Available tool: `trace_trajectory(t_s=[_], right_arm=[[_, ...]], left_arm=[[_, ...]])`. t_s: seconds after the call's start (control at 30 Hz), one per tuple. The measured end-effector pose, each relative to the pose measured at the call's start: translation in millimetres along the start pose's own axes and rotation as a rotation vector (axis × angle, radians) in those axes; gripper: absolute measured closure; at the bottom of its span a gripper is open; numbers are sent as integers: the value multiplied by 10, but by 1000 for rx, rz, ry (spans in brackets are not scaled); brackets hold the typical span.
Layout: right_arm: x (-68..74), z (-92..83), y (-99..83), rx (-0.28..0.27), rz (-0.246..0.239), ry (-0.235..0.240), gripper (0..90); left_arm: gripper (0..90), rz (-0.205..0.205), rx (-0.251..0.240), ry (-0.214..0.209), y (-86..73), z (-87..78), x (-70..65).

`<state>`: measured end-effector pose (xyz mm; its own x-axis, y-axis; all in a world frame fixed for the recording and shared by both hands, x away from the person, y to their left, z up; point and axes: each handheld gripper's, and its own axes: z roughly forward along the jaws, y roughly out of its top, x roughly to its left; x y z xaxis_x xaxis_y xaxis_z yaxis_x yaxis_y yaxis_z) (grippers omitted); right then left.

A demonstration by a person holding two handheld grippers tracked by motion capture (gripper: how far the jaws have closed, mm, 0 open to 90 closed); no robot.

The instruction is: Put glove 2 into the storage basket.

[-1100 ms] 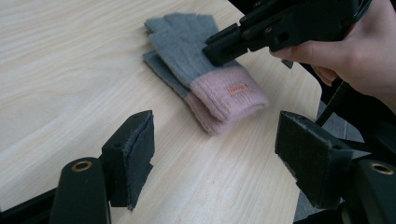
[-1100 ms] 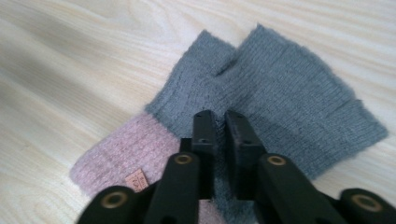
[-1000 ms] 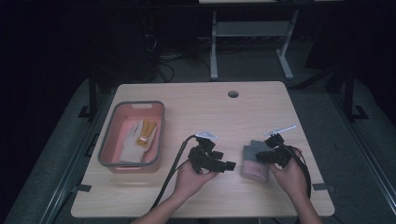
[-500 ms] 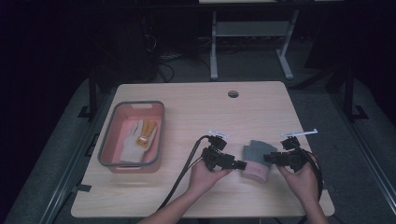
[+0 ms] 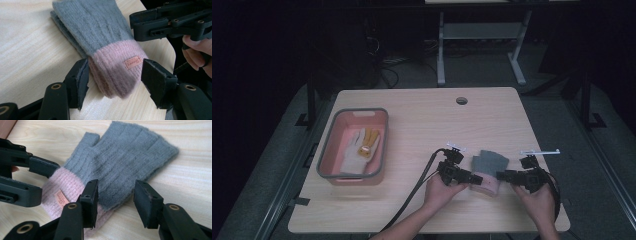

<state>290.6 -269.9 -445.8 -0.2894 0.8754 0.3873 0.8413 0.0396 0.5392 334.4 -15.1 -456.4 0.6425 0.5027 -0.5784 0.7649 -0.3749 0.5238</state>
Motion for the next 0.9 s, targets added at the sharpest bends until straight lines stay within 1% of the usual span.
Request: trace_trajectory(t_s=[0.03,0.07,0.13,0.17,0.23,0.3,0.33,0.4,0.47,0.57,0.6,0.67,0.77,0.8,0.87,0.9], right_arm=[[-6,5,-11,1,17,6,545],[-25,12,-17,-6,12,12,545],[-39,20,-20,1,35,22,537],[-50,28,-22,4,38,27,529],[-67,50,-29,7,55,34,518],[-92,68,-45,4,78,49,507],[-103,65,-50,8,78,50,506],[-114,72,-64,8,98,63,507],[-126,80,-75,7,107,72,507],[-142,106,-85,8,134,85,509],[-150,115,-91,10,153,95,515],[-163,121,-102,4,170,110,526],[-163,129,-115,-6,175,114,551],[-163,133,-120,-9,181,120,561],[-171,141,-130,-9,198,136,590],[-180,155,-137,-12,215,155,607]], left_arm=[[402,3,7,-4,0,13,2],[406,0,11,-3,-1,32,-4],[416,6,20,-1,-11,60,-24],[426,18,25,5,-14,72,-42],[428,25,32,24,-14,95,-54],[428,20,36,26,-8,103,-45],[428,13,37,26,-8,110,-42],[429,17,42,33,-9,121,-44],[429,13,41,34,-12,129,-42],[428,6,53,35,-7,128,-20],[415,0,57,34,-6,126,-14],[408,-3,53,38,-6,127,-19],[413,-6,53,37,-5,136,-18],[417,-12,49,38,-2,141,-20],[427,-13,49,39,0,147,-21],[434,-12,49,39,3,150,-21]])
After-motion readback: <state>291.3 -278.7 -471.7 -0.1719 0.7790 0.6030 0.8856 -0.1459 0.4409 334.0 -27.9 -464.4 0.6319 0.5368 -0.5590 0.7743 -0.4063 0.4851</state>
